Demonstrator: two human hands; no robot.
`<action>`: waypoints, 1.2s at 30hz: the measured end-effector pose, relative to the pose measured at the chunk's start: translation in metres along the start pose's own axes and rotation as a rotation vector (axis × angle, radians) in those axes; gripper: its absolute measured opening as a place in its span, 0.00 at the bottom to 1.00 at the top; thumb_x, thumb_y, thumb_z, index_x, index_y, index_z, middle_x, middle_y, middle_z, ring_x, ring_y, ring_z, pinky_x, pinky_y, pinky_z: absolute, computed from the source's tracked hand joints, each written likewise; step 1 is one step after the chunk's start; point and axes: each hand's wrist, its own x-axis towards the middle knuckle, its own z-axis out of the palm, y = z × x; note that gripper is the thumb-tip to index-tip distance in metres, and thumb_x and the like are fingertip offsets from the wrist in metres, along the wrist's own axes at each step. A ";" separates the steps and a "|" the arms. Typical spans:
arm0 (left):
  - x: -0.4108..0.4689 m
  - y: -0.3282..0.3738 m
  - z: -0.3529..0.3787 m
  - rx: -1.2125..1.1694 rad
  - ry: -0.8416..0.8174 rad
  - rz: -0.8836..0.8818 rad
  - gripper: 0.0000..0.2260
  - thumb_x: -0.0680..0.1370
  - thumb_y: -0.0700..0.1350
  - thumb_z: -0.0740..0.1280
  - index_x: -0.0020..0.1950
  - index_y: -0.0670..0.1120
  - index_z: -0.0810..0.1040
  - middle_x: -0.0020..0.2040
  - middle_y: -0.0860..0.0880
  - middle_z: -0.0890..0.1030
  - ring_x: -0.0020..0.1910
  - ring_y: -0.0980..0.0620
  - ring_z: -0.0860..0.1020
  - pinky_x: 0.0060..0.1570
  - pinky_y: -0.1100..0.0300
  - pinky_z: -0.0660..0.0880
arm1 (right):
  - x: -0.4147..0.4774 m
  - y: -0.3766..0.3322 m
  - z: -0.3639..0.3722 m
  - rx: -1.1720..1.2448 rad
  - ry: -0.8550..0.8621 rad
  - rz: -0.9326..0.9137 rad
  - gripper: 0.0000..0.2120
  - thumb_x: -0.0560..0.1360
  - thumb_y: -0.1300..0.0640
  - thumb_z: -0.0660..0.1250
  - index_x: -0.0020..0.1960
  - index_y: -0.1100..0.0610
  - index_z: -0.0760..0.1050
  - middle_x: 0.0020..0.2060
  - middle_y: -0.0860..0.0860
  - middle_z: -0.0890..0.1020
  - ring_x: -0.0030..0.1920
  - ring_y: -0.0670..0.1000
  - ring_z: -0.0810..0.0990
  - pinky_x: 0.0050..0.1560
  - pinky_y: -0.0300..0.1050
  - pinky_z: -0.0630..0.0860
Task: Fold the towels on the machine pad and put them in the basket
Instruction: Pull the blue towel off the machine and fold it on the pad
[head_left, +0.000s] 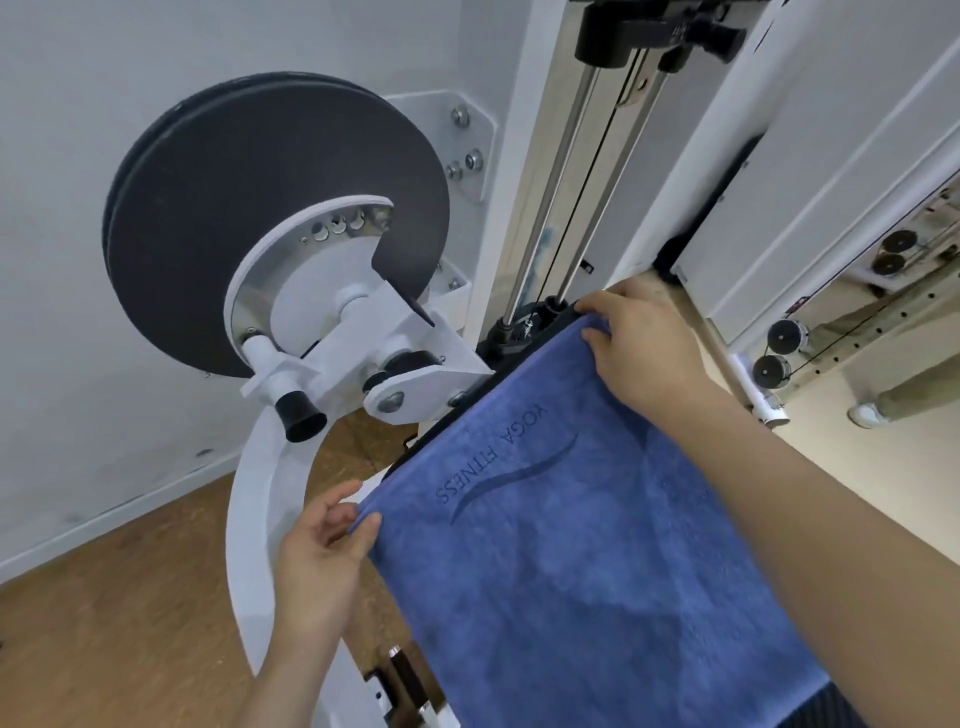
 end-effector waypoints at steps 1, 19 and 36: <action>0.001 0.000 -0.001 0.006 -0.005 0.008 0.12 0.73 0.34 0.72 0.50 0.50 0.81 0.41 0.49 0.81 0.41 0.53 0.78 0.39 0.73 0.73 | 0.001 0.000 -0.001 0.007 -0.003 -0.009 0.13 0.77 0.60 0.62 0.60 0.53 0.78 0.57 0.53 0.77 0.56 0.58 0.74 0.50 0.50 0.74; -0.037 0.074 -0.081 0.074 -0.265 0.193 0.13 0.59 0.53 0.81 0.34 0.48 0.83 0.31 0.48 0.82 0.30 0.55 0.79 0.37 0.61 0.77 | -0.091 -0.009 -0.114 0.668 -0.032 0.065 0.15 0.75 0.67 0.62 0.45 0.46 0.73 0.39 0.51 0.79 0.29 0.48 0.70 0.27 0.37 0.67; -0.157 0.215 -0.107 -0.187 -0.634 0.499 0.23 0.51 0.62 0.82 0.32 0.47 0.82 0.29 0.51 0.79 0.28 0.57 0.76 0.32 0.70 0.73 | -0.351 0.003 -0.254 1.205 0.274 0.312 0.09 0.78 0.69 0.62 0.42 0.61 0.77 0.29 0.51 0.78 0.28 0.47 0.74 0.26 0.38 0.76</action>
